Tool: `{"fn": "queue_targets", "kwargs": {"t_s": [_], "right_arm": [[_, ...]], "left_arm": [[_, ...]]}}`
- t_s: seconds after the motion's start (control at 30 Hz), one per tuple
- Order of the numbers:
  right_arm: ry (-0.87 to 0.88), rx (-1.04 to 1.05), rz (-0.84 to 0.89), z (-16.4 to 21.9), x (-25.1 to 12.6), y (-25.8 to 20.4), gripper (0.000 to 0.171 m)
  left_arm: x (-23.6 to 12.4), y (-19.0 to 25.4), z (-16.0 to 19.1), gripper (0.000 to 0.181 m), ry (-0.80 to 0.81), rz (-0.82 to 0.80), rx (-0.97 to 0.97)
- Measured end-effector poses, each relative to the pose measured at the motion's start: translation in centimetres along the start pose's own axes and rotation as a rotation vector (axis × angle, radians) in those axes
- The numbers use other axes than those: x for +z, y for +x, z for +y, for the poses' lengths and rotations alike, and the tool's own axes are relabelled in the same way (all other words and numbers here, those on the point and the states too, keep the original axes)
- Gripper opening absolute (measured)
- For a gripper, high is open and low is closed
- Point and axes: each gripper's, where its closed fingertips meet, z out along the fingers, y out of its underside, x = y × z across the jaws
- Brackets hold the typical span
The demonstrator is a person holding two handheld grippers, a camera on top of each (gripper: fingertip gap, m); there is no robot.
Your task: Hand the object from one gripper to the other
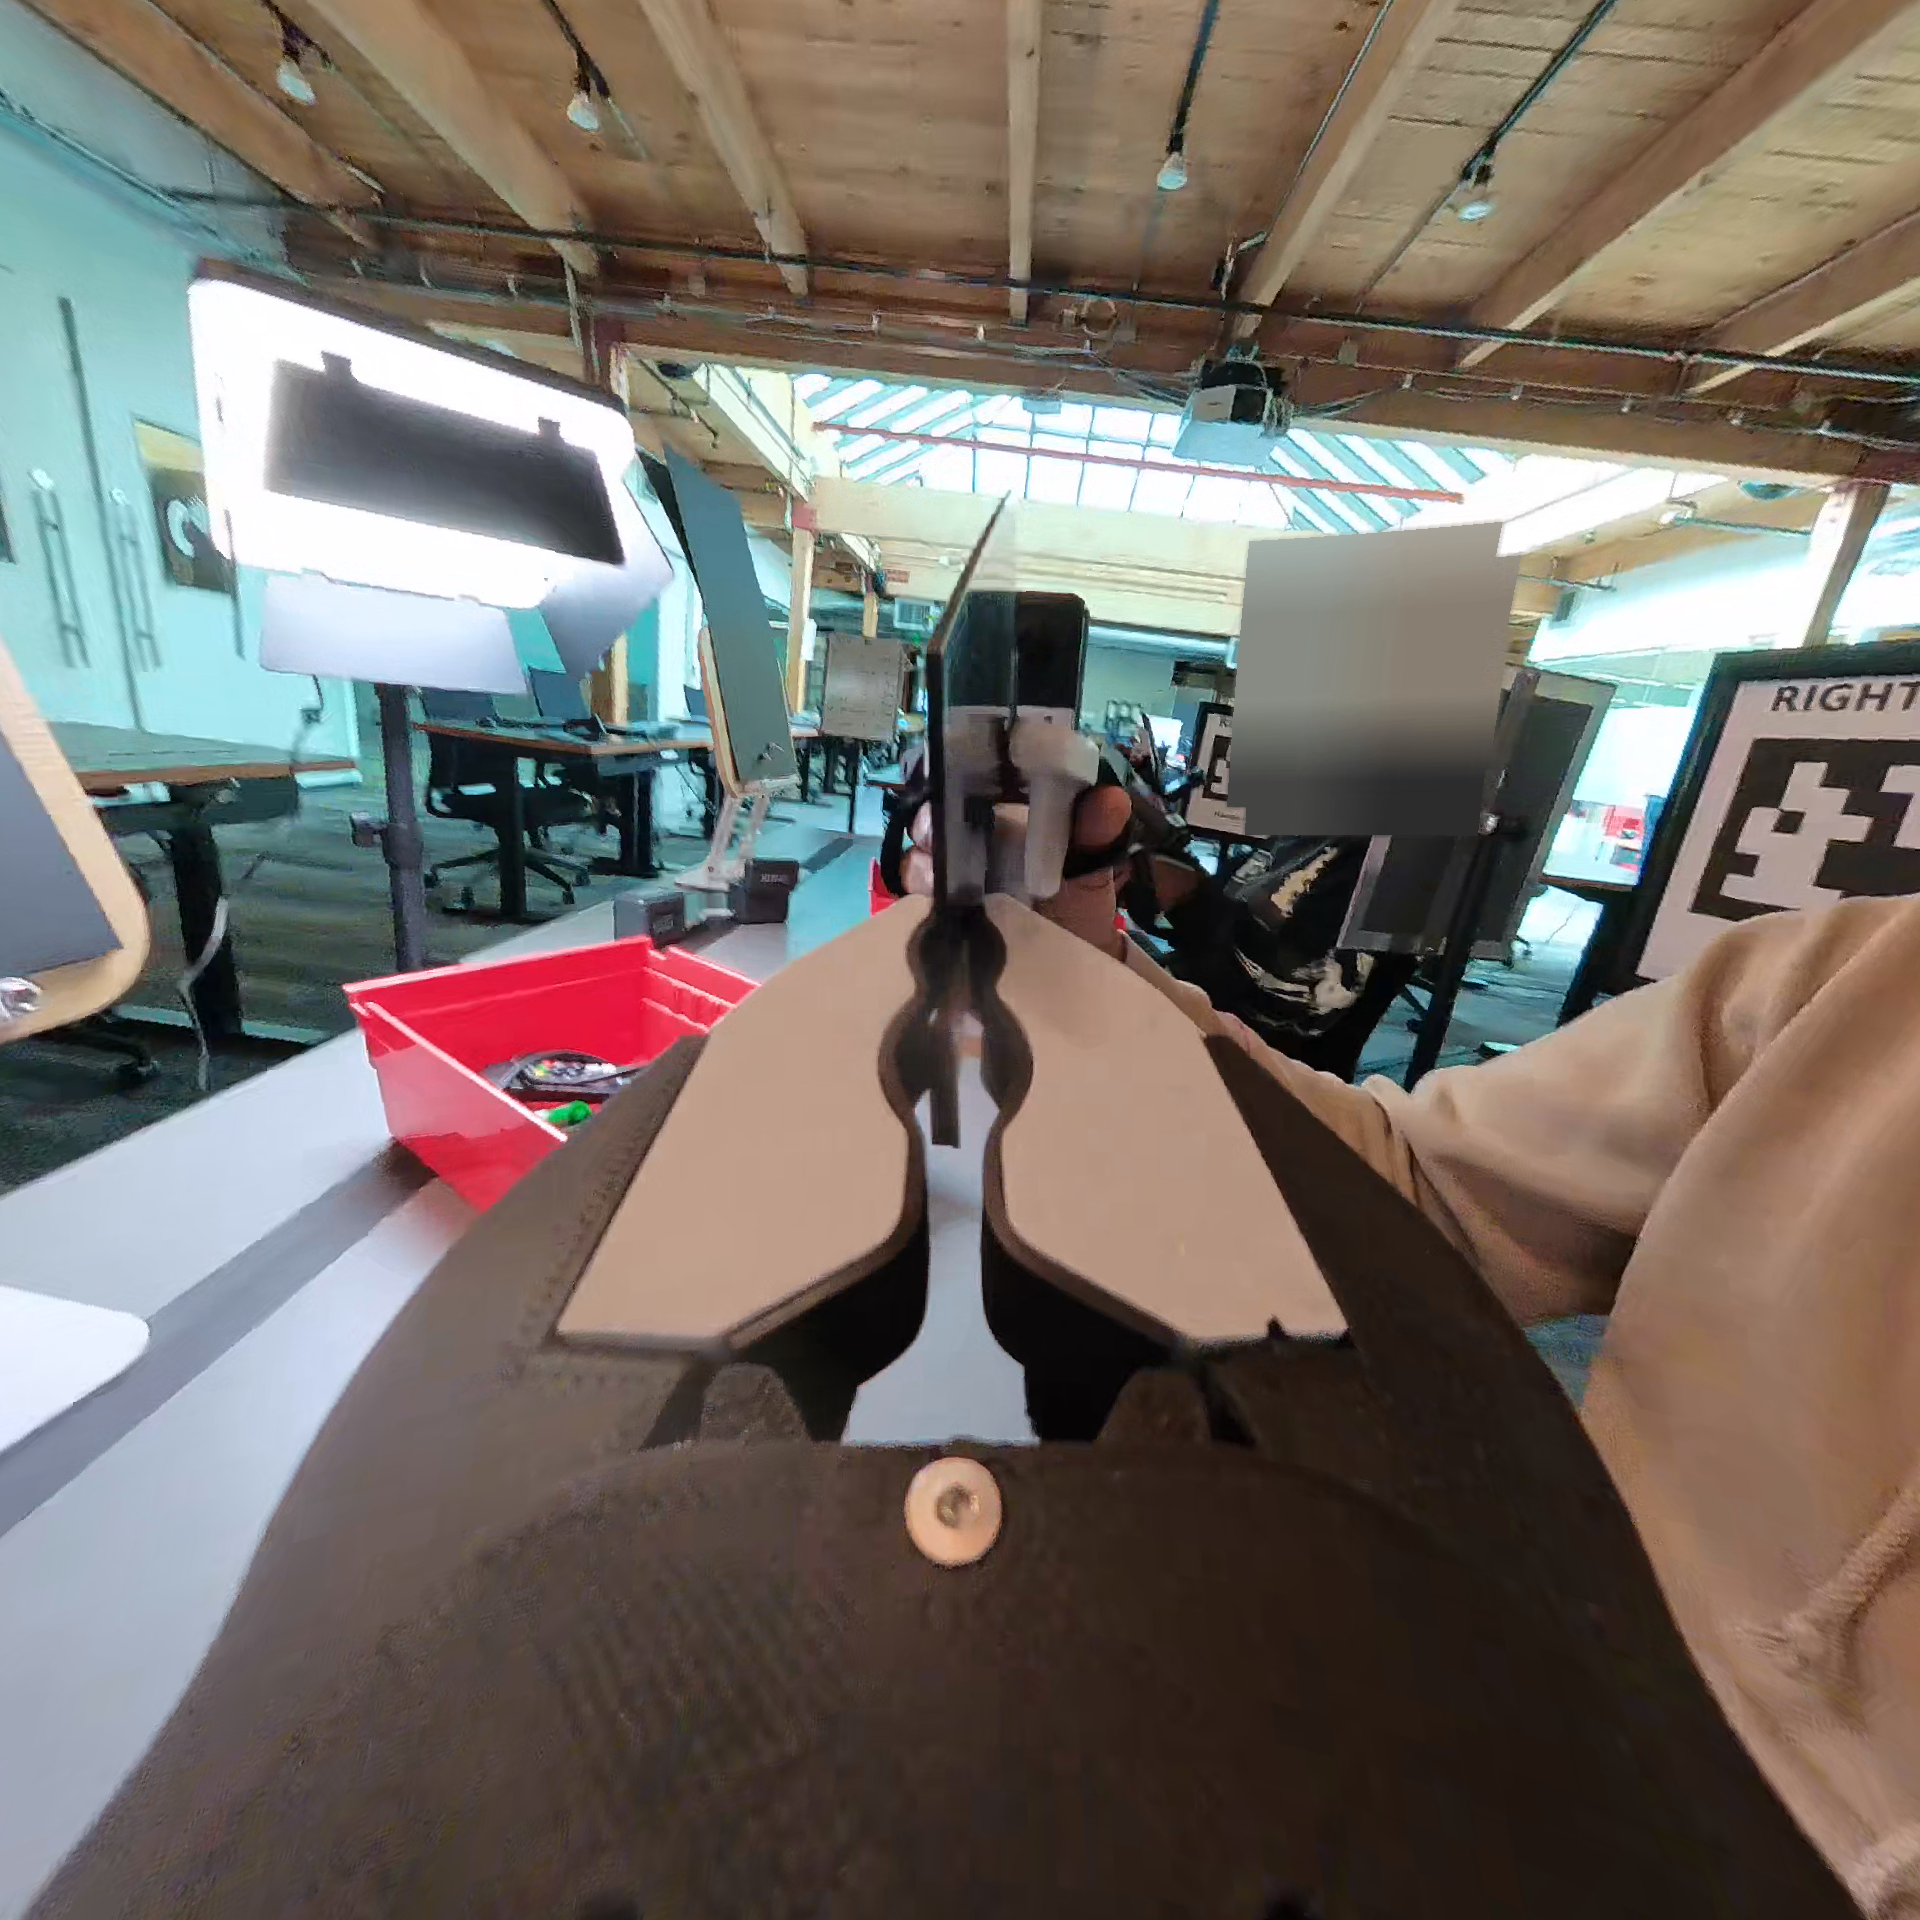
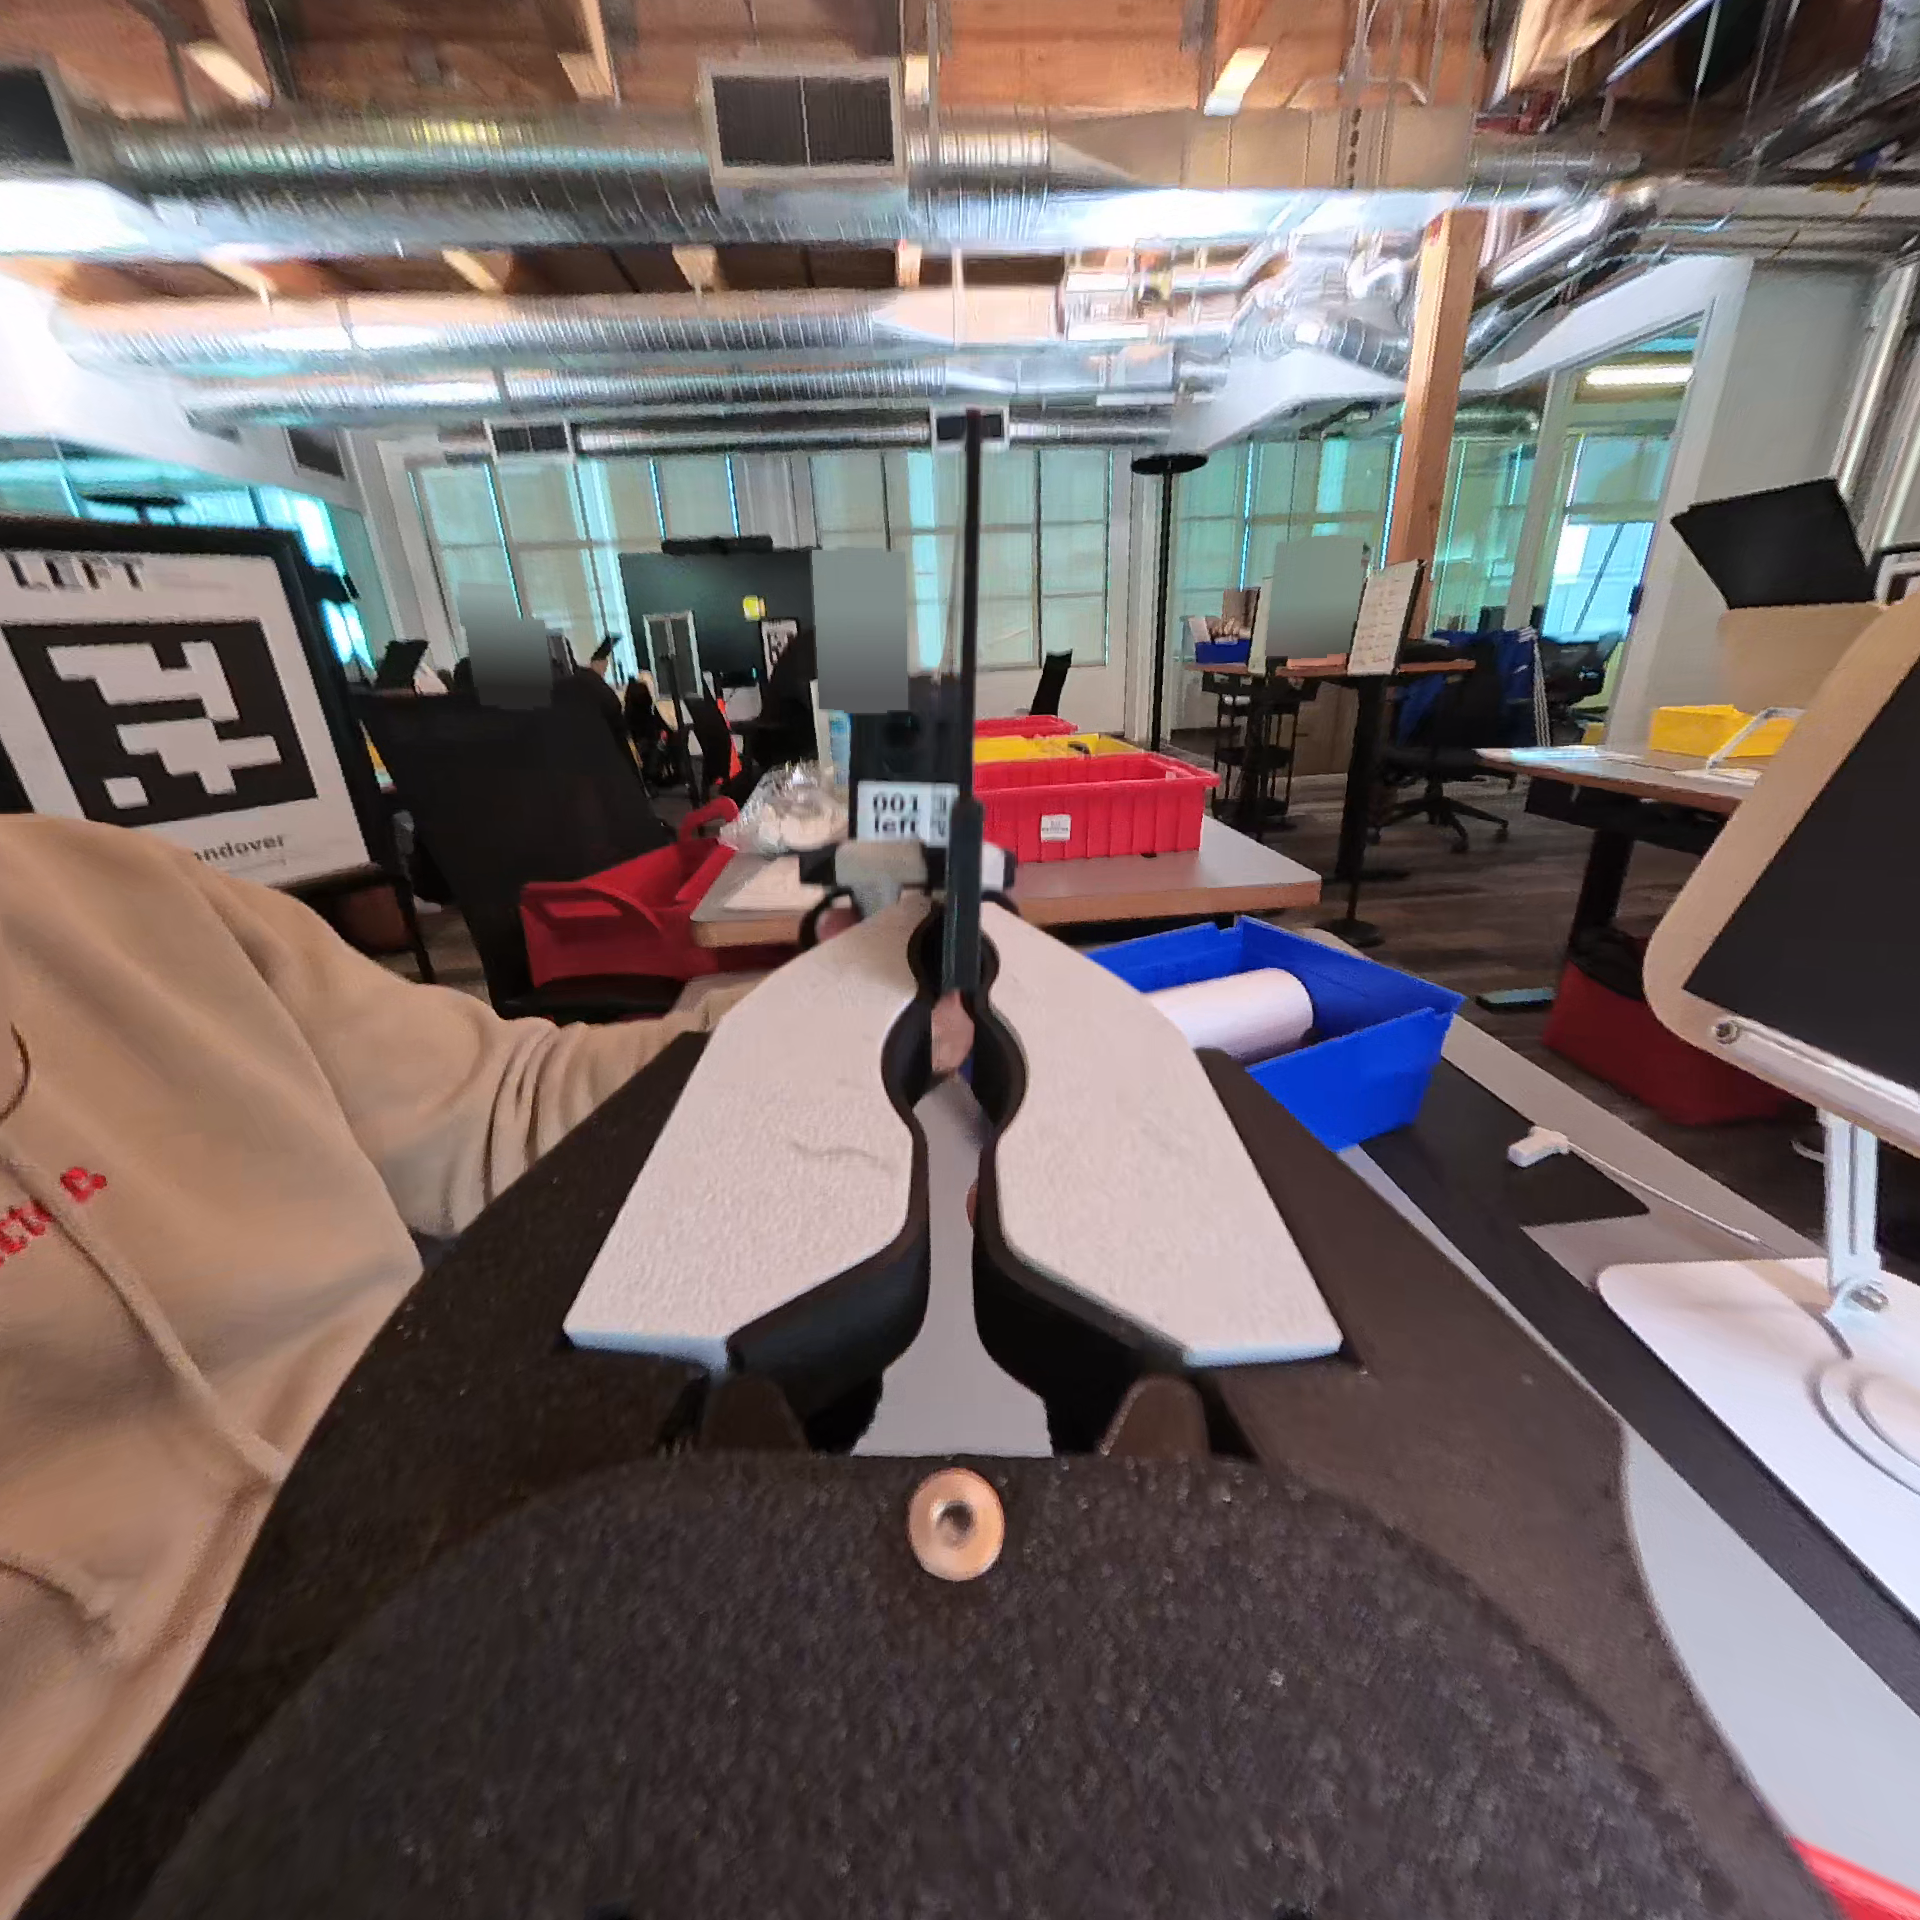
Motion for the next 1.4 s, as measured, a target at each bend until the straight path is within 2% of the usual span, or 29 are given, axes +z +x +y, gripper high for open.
{"fn": "queue_targets", "kwargs": {"t_s": [0.03,0.1,0.23,0.27,0.3,0.4,0.5,0.53,0.6,0.63,0.7,0.73,0.77,0.8,0.97,1.03,1.1,1.23,1.3,1.4], "right_arm": [[0.027,0.006,-0.001,-0.4,0.0,0.0,0.002],[0.070,0.005,-0.005,-1.2,-0.1,-0.3,0.001],[0.146,-0.006,-0.003,-2.6,0.0,-0.9,0.002],[0.179,-0.003,-0.005,-3.2,-0.1,-1.0,0.002],[0.205,0.005,-0.005,-3.6,-0.2,-1.1,0.002],[0.212,0.001,0.015,-3.6,-0.3,-0.9,0.002],[0.312,0.047,0.007,-4.2,0.0,-0.8,0.002],[0.388,0.069,0.019,-4.5,0.0,-0.6,0.004],[0.607,0.131,0.047,-5.1,-0.1,-0.4,0.024],[0.636,0.166,0.059,-4.1,0.9,-0.3,0.028],[0.532,0.188,0.063,-1.0,4.3,-0.9,0.039],[0.519,0.174,0.073,-0.4,5.1,-1.2,0.032],[0.534,0.162,0.084,-0.4,5.1,-1.3,0.011],[0.532,0.149,0.063,-0.6,4.9,-1.5,0.002],[0.441,0.111,0.074,-1.2,4.1,-1.0,0.002],[0.410,0.129,0.051,-1.3,3.9,-0.9,0.002],[0.381,0.124,0.047,-1.4,3.6,-0.7,0.002],[0.300,0.102,0.046,-1.2,3.5,-0.6,0.002],[0.264,0.104,0.041,-0.7,4.0,-0.8,0.002],[0.273,0.128,0.048,-0.8,4.0,-0.5,0.003]], "left_arm": [[0.2,0.1,0.3,0.004,-0.020,0.009,-0.011],[0.4,0.1,1.1,0.016,-0.076,0.006,-0.015],[0.9,0.7,1.6,0.013,-0.088,0.029,0.003],[1.0,0.7,1.6,0.007,-0.087,0.026,0.011],[1.1,0.8,1.3,0.001,-0.066,0.016,0.030],[1.0,1.1,0.0,0.000,-0.009,0.004,0.044],[0.9,1.7,-1.5,0.000,0.078,0.009,0.014],[0.9,1.8,-1.9,0.000,0.118,0.016,-0.012],[0.8,1.9,-2.5,0.000,0.200,0.034,-0.074],[0.8,1.9,-2.7,0.000,0.230,0.044,-0.101],[1.0,2.0,-2.5,0.000,0.261,0.051,-0.120],[1.1,1.9,-2.3,0.000,0.265,0.045,-0.120],[1.2,1.8,-1.9,0.000,0.253,0.040,-0.117],[1.4,1.7,-1.5,0.000,0.233,0.039,-0.114],[1.6,1.9,-0.9,0.000,0.193,0.065,-0.107],[1.2,1.4,-1.0,0.021,0.197,0.035,-0.081],[0.6,0.9,-1.6,0.031,0.201,0.014,-0.074],[-0.5,0.5,-3.1,0.023,0.235,-0.013,-0.065],[-0.2,0.6,-2.9,0.004,0.234,-0.031,-0.054],[0.2,0.9,-3.2,0.003,0.276,-0.049,-0.068]]}}
